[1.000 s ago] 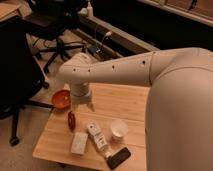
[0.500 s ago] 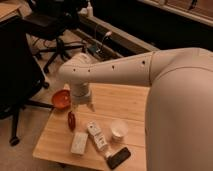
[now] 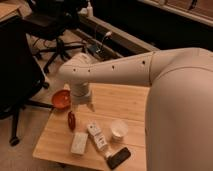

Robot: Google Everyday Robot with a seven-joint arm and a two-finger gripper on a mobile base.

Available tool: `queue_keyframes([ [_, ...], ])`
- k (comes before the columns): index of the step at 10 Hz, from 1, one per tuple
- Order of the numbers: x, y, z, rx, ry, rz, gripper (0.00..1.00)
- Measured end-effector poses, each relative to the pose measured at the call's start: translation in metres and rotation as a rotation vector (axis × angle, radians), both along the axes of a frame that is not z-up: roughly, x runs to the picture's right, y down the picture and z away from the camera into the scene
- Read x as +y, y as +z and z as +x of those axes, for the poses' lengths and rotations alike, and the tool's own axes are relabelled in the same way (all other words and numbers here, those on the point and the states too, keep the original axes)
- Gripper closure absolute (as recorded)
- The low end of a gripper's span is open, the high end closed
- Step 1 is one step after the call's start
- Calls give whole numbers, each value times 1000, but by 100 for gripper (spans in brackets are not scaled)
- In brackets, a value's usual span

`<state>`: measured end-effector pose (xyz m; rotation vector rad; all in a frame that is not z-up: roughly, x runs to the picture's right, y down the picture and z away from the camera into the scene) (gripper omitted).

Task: Move the arm in a circular motion

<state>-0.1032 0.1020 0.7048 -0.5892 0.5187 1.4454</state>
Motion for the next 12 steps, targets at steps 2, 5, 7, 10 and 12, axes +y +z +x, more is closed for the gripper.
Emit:
queue_keyframes([
  [2,-8,8,0,-2,51,50,37],
  [5,-19,22,2,-18,87,130,66],
  [7,-29,36,-1,-36,58,168,86],
  [10,-75,64,-13,-75,-7,260,100],
  [12,-135,83,-1,-67,-27,363,100],
])
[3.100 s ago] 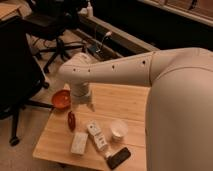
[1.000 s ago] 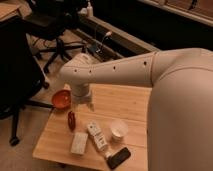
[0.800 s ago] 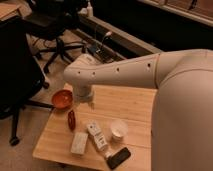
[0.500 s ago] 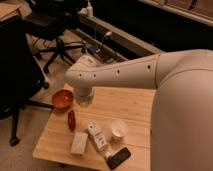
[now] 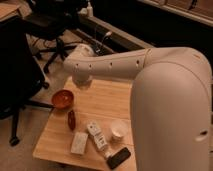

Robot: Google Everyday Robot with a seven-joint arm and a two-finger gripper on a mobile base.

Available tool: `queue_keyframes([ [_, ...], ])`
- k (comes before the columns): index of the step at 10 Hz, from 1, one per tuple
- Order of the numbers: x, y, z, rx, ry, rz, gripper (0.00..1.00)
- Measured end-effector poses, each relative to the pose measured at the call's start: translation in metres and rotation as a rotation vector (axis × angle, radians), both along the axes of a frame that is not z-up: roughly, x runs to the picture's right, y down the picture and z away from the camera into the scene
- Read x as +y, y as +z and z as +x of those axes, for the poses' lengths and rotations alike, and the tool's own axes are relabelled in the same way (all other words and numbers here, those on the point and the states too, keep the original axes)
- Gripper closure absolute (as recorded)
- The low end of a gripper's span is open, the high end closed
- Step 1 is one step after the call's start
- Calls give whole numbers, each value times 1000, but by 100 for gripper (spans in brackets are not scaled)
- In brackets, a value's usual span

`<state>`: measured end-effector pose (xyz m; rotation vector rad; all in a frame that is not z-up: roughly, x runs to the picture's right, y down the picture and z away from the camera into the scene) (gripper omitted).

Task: Move the arm in a circular motion

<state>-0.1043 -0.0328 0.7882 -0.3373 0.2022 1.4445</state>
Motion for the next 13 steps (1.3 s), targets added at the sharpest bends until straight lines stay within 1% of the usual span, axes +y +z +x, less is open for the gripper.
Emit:
queue_keyframes([
  [1,-25,11,18,31,-1,40,100],
  [2,-43,21,45,74,13,62,100],
  [3,-54,30,81,130,40,67,100],
  [4,-57,35,117,178,71,64,100],
  [5,-51,36,160,234,115,47,100],
  [6,-37,31,209,299,171,25,100],
  [7,-19,20,254,361,220,2,100],
  [8,3,6,292,420,251,-28,100],
  [9,24,-6,315,455,263,-56,100],
  [10,47,-18,325,469,257,-90,100],
  [11,65,-28,319,454,236,-118,100],
  [12,80,-40,296,402,201,-134,100],
  [13,91,-52,264,334,165,-142,100],
])
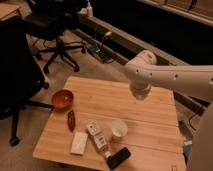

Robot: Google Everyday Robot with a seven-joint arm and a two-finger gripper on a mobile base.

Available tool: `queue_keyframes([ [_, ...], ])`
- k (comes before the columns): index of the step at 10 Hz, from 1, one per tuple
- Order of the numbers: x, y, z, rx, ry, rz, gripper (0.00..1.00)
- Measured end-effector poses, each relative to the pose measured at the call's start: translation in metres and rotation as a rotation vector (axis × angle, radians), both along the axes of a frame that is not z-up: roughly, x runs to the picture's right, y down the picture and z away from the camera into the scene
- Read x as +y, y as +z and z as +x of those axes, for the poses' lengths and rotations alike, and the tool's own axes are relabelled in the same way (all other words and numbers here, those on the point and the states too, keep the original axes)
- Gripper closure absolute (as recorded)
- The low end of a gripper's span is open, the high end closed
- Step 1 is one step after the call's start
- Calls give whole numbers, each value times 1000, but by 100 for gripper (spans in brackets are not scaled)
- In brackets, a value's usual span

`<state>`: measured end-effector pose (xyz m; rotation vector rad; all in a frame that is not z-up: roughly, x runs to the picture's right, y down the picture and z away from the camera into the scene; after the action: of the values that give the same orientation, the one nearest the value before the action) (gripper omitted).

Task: Move the arm in a circular motion

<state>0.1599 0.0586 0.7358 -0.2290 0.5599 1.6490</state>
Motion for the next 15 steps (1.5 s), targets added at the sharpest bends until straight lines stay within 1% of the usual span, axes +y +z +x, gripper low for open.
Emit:
queue_keyframes([
  [1,9,-11,-26,-55,-26,-5,100],
  [2,24,-28,-63,-131,-63,-13,100],
  [3,38,-40,-94,-192,-88,-20,100],
  [4,47,-48,-120,-243,-108,-24,100],
  [5,55,-52,-151,-303,-127,-26,100],
  [6,58,-52,-185,-372,-150,-22,100],
  [7,53,-46,-218,-436,-180,-6,100],
  [8,44,-40,-242,-479,-208,15,100],
  [9,27,-28,-268,-519,-245,49,100],
  [10,5,-12,-282,-532,-270,89,100],
  [11,-17,3,-284,-526,-284,121,100],
  [12,-50,25,-284,-515,-297,168,100],
  [13,-78,41,-281,-507,-300,201,100],
  [14,-103,56,-271,-488,-290,223,100],
  [15,-131,74,-245,-446,-267,242,100],
])
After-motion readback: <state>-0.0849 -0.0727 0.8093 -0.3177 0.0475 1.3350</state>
